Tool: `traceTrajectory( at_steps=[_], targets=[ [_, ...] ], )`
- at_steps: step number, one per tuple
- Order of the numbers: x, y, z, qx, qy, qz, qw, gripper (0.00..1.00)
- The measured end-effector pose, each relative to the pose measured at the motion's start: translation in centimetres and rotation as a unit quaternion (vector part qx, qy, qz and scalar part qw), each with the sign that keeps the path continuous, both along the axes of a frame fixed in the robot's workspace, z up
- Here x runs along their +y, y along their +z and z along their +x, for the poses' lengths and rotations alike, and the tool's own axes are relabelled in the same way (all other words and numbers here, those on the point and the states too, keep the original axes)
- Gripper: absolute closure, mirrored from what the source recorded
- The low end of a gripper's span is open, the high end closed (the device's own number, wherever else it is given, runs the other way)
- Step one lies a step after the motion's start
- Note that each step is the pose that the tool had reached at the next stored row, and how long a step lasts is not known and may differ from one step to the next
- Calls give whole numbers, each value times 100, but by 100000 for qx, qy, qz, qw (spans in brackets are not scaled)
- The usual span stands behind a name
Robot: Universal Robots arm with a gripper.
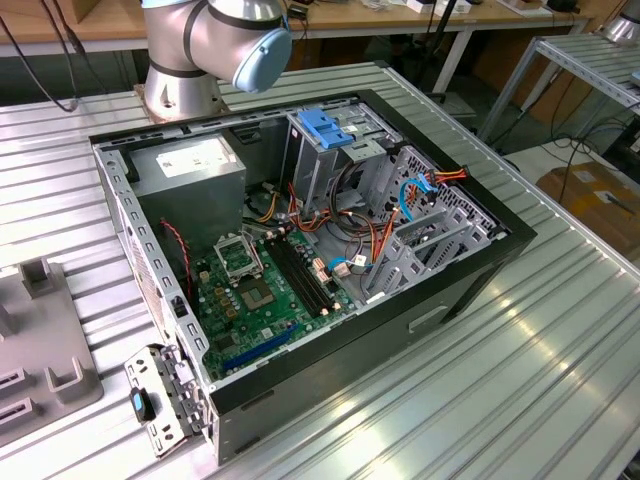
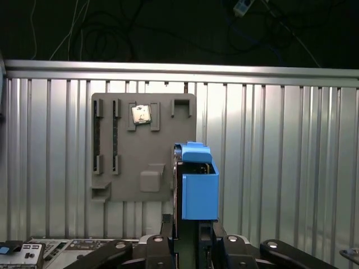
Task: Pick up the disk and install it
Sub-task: 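Pick up the disk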
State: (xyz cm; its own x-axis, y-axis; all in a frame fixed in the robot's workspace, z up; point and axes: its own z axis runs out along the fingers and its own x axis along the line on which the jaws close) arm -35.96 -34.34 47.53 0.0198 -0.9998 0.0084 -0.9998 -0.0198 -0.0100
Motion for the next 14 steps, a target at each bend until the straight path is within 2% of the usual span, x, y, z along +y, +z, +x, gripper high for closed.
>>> traceTrajectory(
  at_steps=[7,14],
  targets=[
    [1,0,144,0,0,0,100000,65],
    [9,0,253,1,0,1,100000,65]
  ],
)
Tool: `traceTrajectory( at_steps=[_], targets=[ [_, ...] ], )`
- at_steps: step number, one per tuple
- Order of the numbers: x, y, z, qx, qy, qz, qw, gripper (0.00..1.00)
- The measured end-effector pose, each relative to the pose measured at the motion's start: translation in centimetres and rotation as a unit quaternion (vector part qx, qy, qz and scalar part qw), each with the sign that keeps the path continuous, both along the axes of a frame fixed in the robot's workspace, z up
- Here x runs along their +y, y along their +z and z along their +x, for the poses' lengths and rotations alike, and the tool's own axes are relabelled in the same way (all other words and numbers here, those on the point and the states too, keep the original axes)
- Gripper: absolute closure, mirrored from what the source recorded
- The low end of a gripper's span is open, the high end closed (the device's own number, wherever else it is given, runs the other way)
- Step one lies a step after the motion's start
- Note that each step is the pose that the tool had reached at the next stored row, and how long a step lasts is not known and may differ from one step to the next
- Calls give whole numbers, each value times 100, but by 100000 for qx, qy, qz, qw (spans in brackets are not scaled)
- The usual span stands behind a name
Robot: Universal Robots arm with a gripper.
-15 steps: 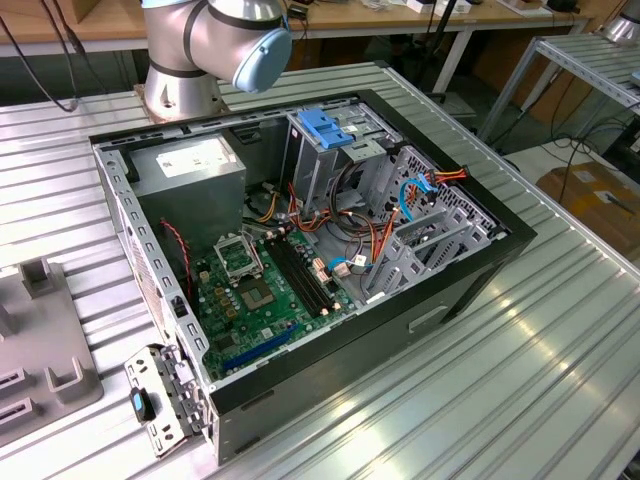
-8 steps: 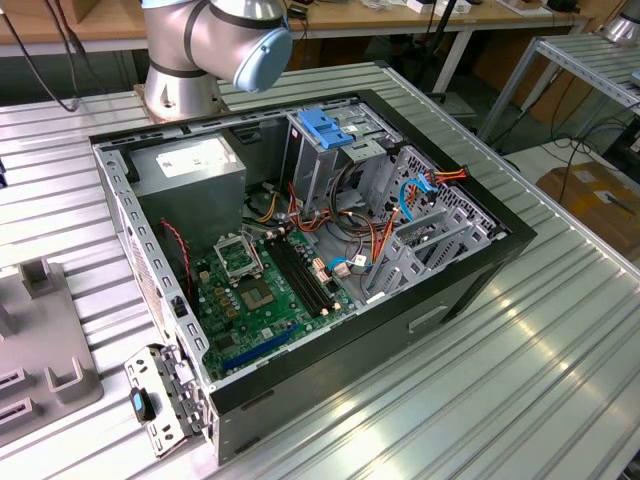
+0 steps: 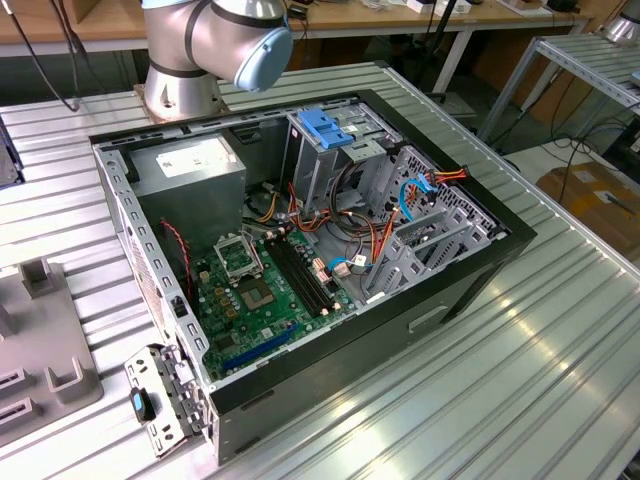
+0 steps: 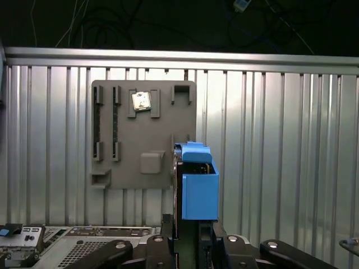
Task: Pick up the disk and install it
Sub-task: 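Pick up the disk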
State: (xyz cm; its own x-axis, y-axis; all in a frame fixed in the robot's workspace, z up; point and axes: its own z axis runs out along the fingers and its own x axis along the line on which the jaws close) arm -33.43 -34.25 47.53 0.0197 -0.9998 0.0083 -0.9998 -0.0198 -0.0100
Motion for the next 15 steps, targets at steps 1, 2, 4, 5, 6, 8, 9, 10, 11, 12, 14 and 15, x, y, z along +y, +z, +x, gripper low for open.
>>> traceTrajectory(
  at_steps=[1,2,4,5,6,8,9,10,11,12,14,15],
  targets=[
    [2,0,15,0,0,-1,100000,65],
    [3,0,24,-1,2,-1,100000,65],
    [13,0,59,0,-1,-1,100000,65],
    [18,0,70,0,-4,-4,100000,65],
    [24,0,74,2,-2,-1,100000,65],
    [26,20,75,-5,-2,-2,100000,65],
    [26,26,75,-1,-1,-2,100000,65],
    [26,26,75,-6,-1,2,100000,65],
    [26,26,75,-7,-2,2,100000,65],
    [26,26,75,-4,0,0,100000,65],
    [27,27,80,7,-6,-5,100000,65],
    [26,27,82,2,-2,-3,100000,65]
  ],
)
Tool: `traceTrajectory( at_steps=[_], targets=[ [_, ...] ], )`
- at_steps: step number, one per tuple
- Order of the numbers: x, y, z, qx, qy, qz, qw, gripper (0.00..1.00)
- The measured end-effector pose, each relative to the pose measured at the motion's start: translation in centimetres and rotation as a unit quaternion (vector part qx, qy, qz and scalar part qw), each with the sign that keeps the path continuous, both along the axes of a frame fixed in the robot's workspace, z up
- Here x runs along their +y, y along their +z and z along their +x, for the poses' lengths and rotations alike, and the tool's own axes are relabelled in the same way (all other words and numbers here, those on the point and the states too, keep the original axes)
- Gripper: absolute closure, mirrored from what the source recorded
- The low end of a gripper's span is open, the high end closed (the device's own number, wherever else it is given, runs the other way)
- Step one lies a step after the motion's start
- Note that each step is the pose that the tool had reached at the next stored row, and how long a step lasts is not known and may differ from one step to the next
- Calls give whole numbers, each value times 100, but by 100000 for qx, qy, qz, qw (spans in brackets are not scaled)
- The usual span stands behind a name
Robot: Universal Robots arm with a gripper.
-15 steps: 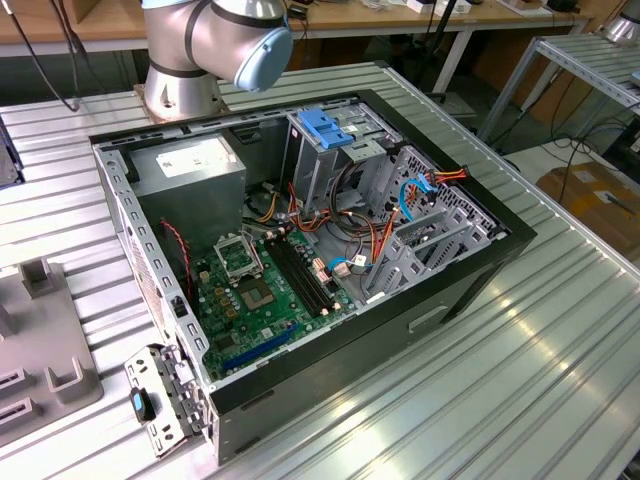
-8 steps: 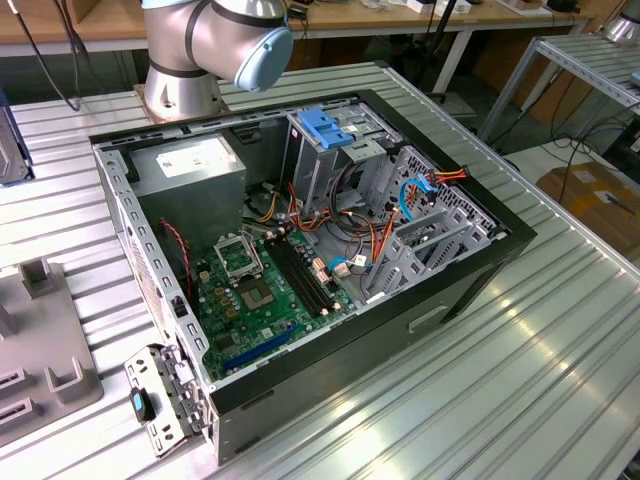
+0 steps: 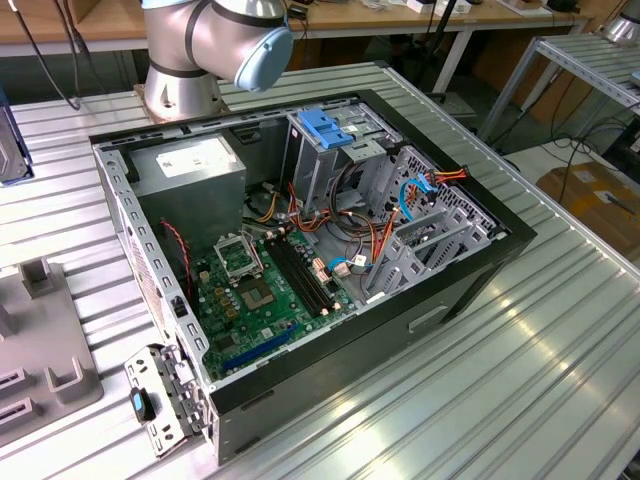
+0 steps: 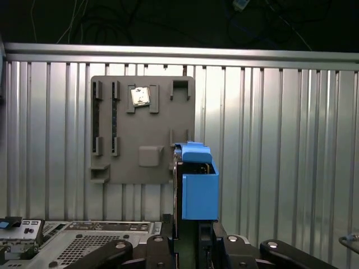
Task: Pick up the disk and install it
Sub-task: 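Pick up the disk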
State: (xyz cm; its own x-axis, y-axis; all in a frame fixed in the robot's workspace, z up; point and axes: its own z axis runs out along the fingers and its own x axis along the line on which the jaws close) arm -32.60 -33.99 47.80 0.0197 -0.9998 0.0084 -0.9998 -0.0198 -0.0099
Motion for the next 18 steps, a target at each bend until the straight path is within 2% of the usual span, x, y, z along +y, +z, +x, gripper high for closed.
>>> traceTrajectory(
  at_steps=[12,18],
  targets=[
    [1,-1,166,-4,2,15,100000,65],
    [2,0,399,-4,0,10,100000,65]
  ],
)
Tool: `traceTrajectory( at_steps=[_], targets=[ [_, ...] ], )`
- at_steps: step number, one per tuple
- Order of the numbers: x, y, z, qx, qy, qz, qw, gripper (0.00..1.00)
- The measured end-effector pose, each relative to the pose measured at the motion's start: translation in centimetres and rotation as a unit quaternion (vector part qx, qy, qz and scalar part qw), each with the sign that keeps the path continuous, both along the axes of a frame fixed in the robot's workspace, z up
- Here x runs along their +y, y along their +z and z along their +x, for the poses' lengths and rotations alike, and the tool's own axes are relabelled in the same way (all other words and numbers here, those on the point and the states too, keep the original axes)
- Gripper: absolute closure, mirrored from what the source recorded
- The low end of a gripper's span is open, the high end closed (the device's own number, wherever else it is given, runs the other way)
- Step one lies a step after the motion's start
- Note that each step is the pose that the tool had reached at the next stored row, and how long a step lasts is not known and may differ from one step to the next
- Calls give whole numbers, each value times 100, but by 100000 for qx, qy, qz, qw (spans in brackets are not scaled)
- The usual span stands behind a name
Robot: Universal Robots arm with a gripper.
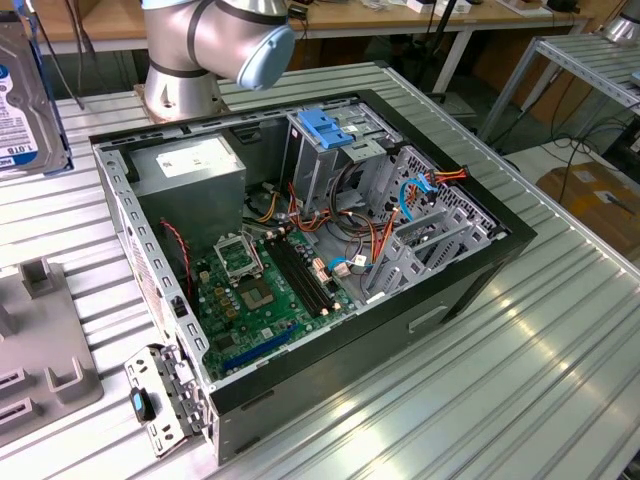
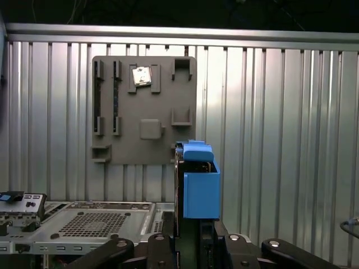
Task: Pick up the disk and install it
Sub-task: 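Pick up the disk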
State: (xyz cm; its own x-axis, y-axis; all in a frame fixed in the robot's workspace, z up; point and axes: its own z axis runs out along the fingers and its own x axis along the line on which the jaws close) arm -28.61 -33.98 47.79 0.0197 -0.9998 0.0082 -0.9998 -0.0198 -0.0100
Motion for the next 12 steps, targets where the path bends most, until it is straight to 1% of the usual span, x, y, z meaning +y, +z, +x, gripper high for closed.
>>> traceTrajectory(
  at_steps=[2,5,9,12],
  targets=[
    [0,0,100,4,5,3,100000,65],
    [0,1,161,5,3,4,100000,65],
    [0,47,169,3,-2,8,100000,65],
    [0,53,171,1,1,7,100000,65]
  ],
)
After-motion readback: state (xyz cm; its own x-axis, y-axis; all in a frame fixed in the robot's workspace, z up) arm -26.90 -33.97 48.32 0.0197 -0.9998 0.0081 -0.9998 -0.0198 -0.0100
